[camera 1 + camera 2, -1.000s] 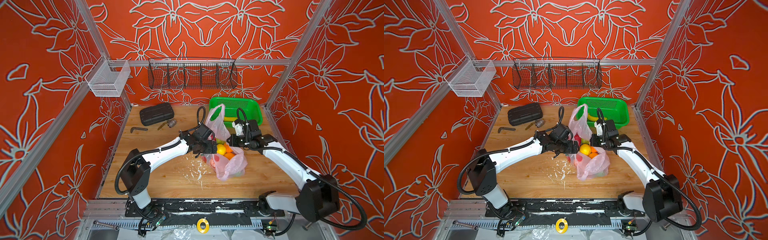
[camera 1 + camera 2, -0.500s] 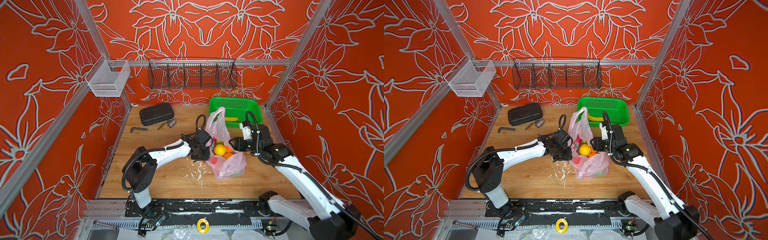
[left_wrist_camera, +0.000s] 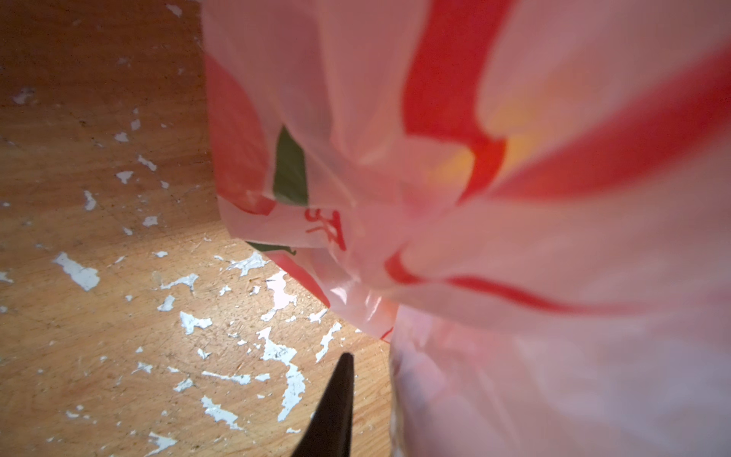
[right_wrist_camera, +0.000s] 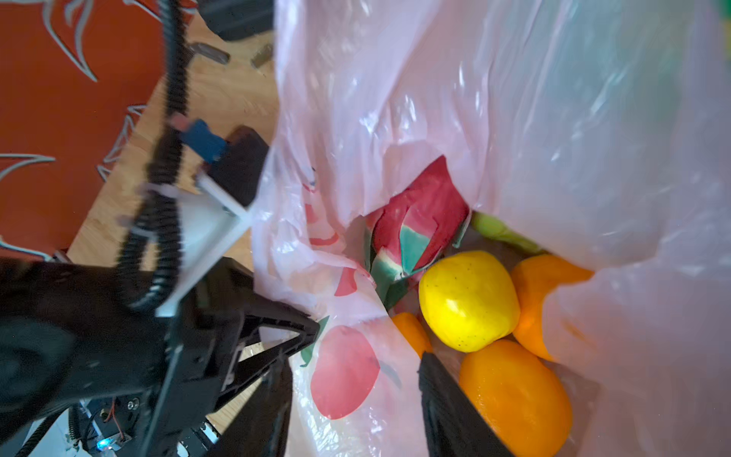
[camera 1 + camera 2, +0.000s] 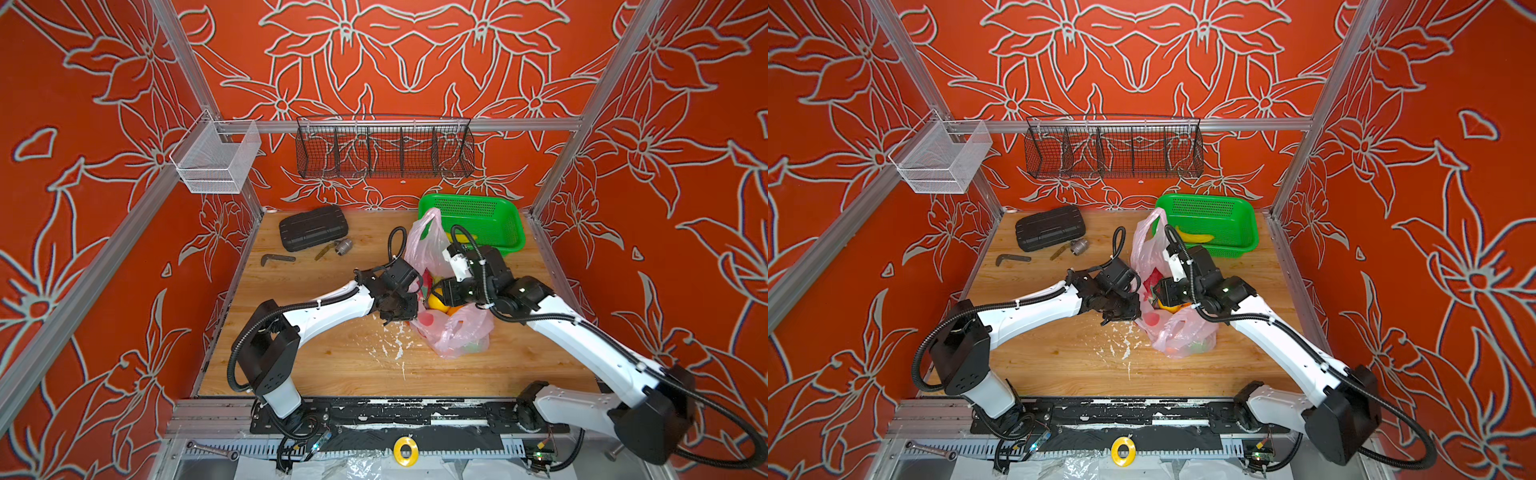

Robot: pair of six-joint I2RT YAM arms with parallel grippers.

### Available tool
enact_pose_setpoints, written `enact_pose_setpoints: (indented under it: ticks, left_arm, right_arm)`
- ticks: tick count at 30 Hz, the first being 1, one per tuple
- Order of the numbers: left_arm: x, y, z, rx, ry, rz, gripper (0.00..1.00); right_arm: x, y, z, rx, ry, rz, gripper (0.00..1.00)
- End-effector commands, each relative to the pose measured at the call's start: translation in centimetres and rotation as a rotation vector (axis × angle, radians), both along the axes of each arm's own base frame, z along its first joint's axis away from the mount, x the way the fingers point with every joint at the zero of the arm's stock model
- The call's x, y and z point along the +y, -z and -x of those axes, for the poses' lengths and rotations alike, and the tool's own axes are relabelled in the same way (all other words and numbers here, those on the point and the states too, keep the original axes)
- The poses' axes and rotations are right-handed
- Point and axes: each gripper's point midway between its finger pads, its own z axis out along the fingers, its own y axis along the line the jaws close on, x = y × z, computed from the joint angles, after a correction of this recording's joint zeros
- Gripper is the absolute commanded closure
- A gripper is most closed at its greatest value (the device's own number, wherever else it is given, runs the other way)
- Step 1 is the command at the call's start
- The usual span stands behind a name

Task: Untie the knot of the plastic bag and take out the fruit
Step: Pick up the fruit from the plastic bag.

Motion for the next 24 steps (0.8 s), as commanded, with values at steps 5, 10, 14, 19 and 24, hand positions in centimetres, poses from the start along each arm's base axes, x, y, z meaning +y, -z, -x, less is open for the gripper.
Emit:
enact_pose_setpoints:
  ticks: [5,10,14,19,24]
  left_arm:
    - [-0.3,-0.6,0.2,-0.006,0.01,0.038,0.84]
    - [-0.5,-0.3,0.4,0.001,0.028,0.044,0.86]
    - [-0.4,-0.5,0.4,-0.01,0.028,0.039,0.86]
    - [-0.1,-0.6,0.4,-0.025,0.019,0.03,0.86]
    - [0.0,-0.6,0.4,-0.027,0.021,0.027,0.87]
  right_arm:
    - [-1.1,4.9,-1.5,0.065,0.114,0.175,0.44]
    - [-2.3,6.7,-3.2,0.054,0.189,0.281,0.34]
    - [-3.0,7.9,-4.1,0.065,0.221,0.361,0.27]
    - [-3.2,9.4,-4.8,0.083,0.233,0.404,0.19]
    - [-3.0,11.0,-5.2,0.116,0.239,0.414,0.14]
